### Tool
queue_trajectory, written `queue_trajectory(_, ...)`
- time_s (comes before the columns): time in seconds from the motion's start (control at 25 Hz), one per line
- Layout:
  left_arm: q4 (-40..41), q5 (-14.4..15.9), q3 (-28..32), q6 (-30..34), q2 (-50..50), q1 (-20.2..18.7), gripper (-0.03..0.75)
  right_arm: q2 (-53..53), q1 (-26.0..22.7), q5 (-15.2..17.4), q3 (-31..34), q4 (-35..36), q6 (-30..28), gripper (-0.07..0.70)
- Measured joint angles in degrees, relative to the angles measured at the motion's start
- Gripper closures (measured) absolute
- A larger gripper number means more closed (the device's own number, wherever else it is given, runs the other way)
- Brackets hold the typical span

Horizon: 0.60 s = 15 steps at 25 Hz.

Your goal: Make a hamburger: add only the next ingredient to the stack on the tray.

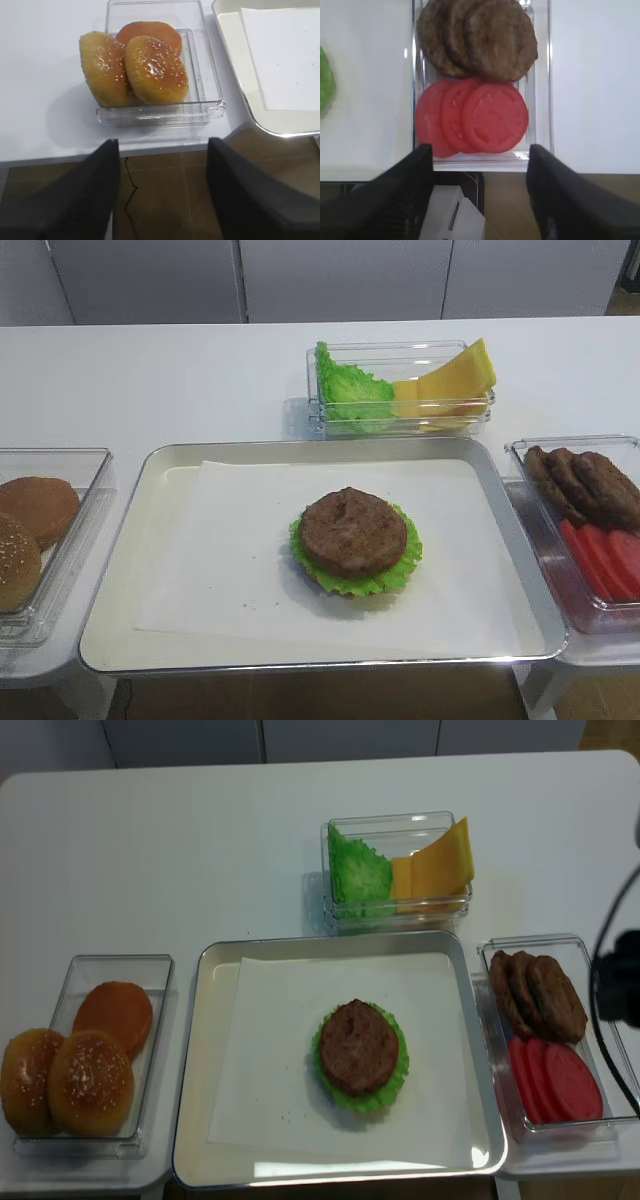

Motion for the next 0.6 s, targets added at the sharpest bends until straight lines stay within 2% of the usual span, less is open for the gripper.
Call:
queue_trajectory(0.28,0.00,0.00,0.00,0.00,0.00,0.00,0.307,-19.47,0.00,0.65,8.87,0.00,0.00,0.179)
queue_trajectory(0.6,0.00,0.00,0.00,0.00,0.00,0.00,0.307,-39.14,0.00,1.39,15.48,-0.22,0.00,0.206)
